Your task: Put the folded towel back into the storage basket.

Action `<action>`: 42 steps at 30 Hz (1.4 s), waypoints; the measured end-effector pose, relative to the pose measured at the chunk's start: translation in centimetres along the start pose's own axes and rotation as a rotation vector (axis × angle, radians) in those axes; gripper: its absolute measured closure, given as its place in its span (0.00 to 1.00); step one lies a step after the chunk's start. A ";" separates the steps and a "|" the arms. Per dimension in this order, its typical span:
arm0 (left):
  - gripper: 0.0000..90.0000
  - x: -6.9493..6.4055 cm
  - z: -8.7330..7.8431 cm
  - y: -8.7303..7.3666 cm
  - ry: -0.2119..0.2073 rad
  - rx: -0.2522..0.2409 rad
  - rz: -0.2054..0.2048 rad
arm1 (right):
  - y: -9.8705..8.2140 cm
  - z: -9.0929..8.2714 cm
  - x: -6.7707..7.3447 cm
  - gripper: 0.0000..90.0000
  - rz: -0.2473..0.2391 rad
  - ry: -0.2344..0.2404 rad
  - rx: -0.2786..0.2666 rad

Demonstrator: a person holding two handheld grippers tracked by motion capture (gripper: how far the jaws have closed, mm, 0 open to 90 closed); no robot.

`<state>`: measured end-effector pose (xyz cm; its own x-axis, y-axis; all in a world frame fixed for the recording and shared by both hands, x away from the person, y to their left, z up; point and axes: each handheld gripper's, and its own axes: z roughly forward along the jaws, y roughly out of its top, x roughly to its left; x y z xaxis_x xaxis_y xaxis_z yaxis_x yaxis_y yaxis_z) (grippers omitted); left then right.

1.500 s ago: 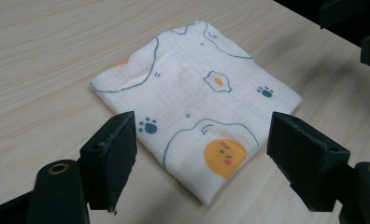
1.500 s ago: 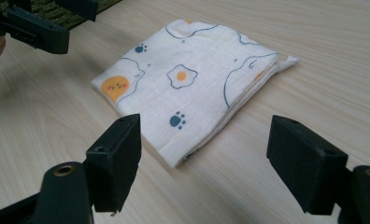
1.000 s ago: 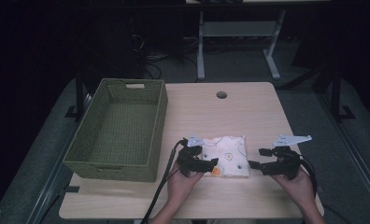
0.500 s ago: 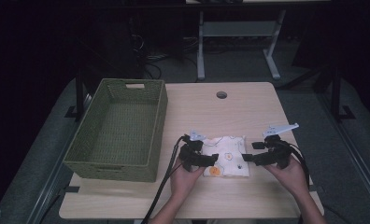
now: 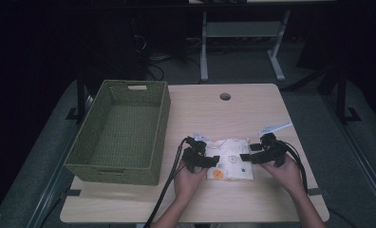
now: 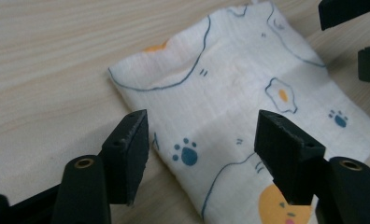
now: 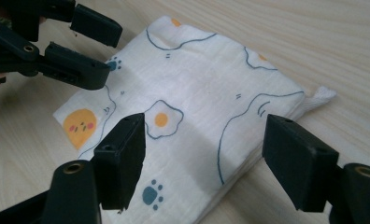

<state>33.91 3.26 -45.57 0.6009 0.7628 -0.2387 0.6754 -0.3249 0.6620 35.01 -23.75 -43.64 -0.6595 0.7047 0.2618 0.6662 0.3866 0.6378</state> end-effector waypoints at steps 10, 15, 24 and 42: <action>0.40 -0.1 0.9 -0.2 0.001 0.030 -0.002 | -0.2 1.4 -1.2 0.41 0.055 -0.002 0.041; 0.45 -0.9 1.3 -0.1 0.063 0.028 0.056 | -0.3 2.1 -1.4 0.45 0.058 -0.015 0.060; 0.60 -1.5 1.6 0.1 0.103 0.043 0.123 | -0.4 2.4 -1.2 0.52 0.057 -0.083 0.080; 0.91 -0.2 2.0 1.2 0.003 0.065 0.078 | -0.2 3.3 -0.8 0.92 0.104 -0.048 0.058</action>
<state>35.45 1.65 -46.20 0.6516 0.7354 -0.1861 0.6532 -0.4191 0.6306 36.58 -22.46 -46.35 -0.5694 0.7697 0.2887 0.7500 0.3427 0.5657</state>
